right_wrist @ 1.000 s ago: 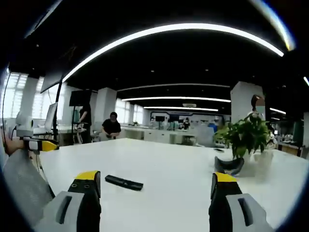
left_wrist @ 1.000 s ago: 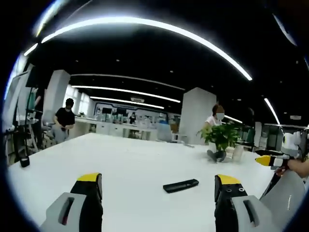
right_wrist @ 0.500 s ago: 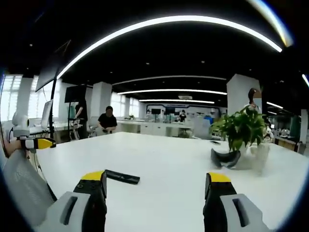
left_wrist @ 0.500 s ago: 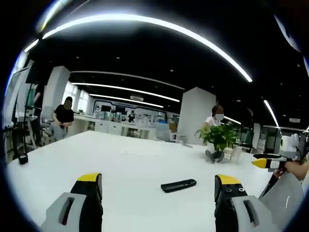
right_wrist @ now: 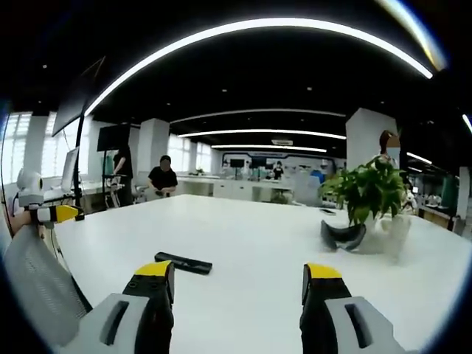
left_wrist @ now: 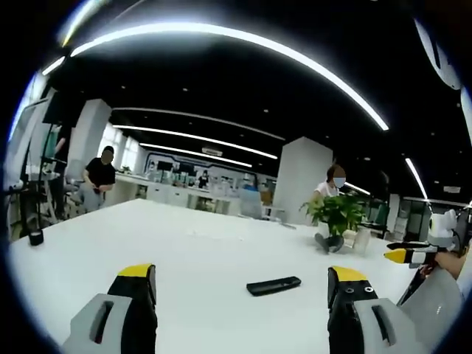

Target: Press the specified remote control buttons in sequence, fully releasing each button before pressing the next.

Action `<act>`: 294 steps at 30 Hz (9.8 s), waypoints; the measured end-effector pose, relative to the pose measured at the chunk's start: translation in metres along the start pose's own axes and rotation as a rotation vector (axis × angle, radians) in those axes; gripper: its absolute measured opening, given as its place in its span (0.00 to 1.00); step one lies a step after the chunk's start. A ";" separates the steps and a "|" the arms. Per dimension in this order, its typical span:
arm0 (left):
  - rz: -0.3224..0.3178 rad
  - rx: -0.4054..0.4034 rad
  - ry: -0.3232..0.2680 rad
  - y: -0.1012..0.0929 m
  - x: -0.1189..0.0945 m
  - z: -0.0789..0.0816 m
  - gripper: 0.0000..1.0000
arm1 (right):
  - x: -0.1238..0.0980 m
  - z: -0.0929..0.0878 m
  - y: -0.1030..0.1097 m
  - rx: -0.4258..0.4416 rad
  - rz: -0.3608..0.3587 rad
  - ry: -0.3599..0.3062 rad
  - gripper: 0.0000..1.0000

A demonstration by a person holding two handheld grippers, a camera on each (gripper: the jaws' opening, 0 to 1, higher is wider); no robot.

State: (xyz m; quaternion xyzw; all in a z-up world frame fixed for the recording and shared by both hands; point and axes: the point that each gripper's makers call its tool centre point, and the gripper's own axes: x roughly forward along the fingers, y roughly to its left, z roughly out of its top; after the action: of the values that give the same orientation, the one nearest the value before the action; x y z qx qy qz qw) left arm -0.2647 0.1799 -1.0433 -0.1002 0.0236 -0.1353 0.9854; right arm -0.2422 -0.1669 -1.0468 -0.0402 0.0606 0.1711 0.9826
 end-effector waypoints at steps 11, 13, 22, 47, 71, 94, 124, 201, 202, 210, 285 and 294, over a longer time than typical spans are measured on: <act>-0.005 0.022 0.012 0.002 0.001 0.000 0.99 | 0.002 -0.004 0.001 0.000 0.003 0.040 0.82; 0.006 0.103 0.066 0.003 0.001 -0.006 0.99 | -0.001 -0.008 0.000 -0.040 0.010 0.097 0.81; -0.023 0.062 0.076 0.000 0.010 0.024 0.99 | 0.005 0.025 0.013 -0.006 0.067 0.028 0.84; -0.445 0.256 0.640 -0.043 0.124 -0.077 0.99 | 0.024 -0.011 0.027 0.030 0.211 0.235 0.80; -0.707 0.587 1.073 -0.045 0.186 -0.158 0.63 | 0.006 -0.026 -0.002 0.074 0.143 0.320 0.60; -0.862 0.850 1.093 -0.058 0.172 -0.163 0.22 | 0.000 -0.033 0.001 0.083 0.180 0.362 0.31; -0.996 0.888 1.116 -0.096 0.067 -0.175 0.22 | 0.016 -0.053 0.061 -0.042 0.509 0.513 0.01; -1.027 0.936 1.140 -0.105 0.032 -0.178 0.23 | 0.028 -0.124 0.136 -0.428 0.891 0.778 0.00; -1.028 0.935 1.139 -0.105 0.032 -0.178 0.23 | 0.028 -0.126 0.137 -0.435 0.895 0.781 0.00; -1.039 0.929 1.129 -0.105 0.033 -0.178 0.23 | 0.030 -0.127 0.136 -0.516 0.888 0.787 0.00; -1.073 0.887 1.078 -0.105 0.032 -0.177 0.23 | 0.036 -0.127 0.161 -0.750 1.130 0.791 0.07; -1.074 0.880 1.069 -0.104 0.032 -0.177 0.23 | 0.036 -0.124 0.162 -0.659 1.083 0.667 0.08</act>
State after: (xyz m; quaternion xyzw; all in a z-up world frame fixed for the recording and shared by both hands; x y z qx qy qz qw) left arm -0.2747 0.0391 -1.1954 0.3682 0.3777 -0.6067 0.5946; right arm -0.2774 -0.0153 -1.1839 -0.3493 0.3145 0.6228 0.6255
